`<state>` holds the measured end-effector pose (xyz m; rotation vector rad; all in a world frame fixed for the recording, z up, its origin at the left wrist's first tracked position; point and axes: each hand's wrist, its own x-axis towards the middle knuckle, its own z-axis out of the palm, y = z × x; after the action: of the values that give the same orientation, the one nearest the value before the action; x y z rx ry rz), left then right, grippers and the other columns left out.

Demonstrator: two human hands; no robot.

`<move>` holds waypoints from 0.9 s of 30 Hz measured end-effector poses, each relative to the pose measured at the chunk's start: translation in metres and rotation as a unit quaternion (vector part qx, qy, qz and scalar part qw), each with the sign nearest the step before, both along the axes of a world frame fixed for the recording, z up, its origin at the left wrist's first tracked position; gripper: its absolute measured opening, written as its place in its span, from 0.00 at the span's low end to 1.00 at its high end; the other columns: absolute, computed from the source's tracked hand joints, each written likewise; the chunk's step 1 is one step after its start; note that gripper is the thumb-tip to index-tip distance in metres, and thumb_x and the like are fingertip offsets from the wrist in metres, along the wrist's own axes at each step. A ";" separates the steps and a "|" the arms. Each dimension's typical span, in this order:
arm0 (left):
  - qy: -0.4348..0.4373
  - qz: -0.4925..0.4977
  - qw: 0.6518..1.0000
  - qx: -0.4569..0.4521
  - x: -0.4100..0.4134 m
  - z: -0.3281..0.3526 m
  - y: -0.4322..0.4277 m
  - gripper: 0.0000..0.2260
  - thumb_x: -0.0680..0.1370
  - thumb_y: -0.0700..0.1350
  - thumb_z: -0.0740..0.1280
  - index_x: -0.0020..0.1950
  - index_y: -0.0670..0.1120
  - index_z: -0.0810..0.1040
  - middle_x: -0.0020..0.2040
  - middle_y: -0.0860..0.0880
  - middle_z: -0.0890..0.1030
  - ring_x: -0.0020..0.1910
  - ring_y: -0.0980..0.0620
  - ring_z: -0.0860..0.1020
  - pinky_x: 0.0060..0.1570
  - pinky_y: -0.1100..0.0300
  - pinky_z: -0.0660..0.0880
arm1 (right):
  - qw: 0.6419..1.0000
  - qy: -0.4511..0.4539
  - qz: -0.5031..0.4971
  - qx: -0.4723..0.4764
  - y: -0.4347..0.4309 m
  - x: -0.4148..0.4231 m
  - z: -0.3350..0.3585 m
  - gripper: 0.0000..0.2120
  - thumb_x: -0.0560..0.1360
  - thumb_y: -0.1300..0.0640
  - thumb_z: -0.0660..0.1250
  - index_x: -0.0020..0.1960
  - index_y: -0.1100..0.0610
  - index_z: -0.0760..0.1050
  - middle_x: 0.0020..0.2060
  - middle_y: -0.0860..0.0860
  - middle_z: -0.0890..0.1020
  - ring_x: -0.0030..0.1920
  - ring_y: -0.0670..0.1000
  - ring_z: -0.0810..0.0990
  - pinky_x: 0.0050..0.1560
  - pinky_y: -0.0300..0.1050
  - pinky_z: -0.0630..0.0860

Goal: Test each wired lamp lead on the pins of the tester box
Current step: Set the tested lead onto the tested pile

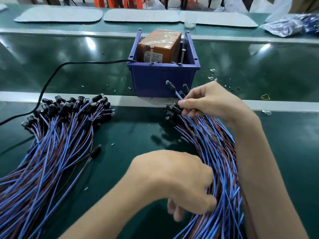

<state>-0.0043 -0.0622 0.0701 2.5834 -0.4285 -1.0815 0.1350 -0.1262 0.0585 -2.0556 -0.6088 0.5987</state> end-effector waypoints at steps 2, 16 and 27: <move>-0.042 0.015 0.999 0.027 0.000 -0.007 0.004 0.18 0.77 0.53 0.59 0.39 0.43 0.81 0.25 0.54 0.80 0.27 0.59 0.78 0.35 0.64 0.75 | 1.000 0.001 -0.004 -0.031 0.000 0.001 -0.002 0.08 0.74 0.57 0.72 0.38 0.58 0.81 0.30 0.50 0.84 0.28 0.42 0.80 0.32 0.30 0.74; -0.113 0.071 0.988 0.077 0.010 -0.009 0.028 0.16 0.77 0.59 0.60 0.52 0.50 0.80 0.31 0.52 0.82 0.44 0.54 0.81 0.44 0.61 0.76 | 0.972 -0.093 0.016 -0.217 -0.008 0.003 0.000 0.10 0.66 0.53 0.77 0.32 0.54 0.79 0.23 0.45 0.81 0.24 0.36 0.77 0.36 0.38 0.69; -0.265 0.562 0.742 0.252 0.010 -0.031 0.173 0.20 0.74 0.56 0.70 0.58 0.43 0.77 0.55 0.36 0.78 0.56 0.35 0.76 0.45 0.52 0.67 | 0.969 -0.141 -0.022 -0.200 -0.011 0.004 0.008 0.18 0.67 0.38 0.73 0.36 0.53 0.80 0.26 0.41 0.82 0.40 0.43 0.81 0.44 0.39 0.74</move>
<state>0.0056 0.1113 0.0395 2.6995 1.3611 0.0215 0.1390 -0.1374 0.0660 -2.5552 -0.6427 0.4300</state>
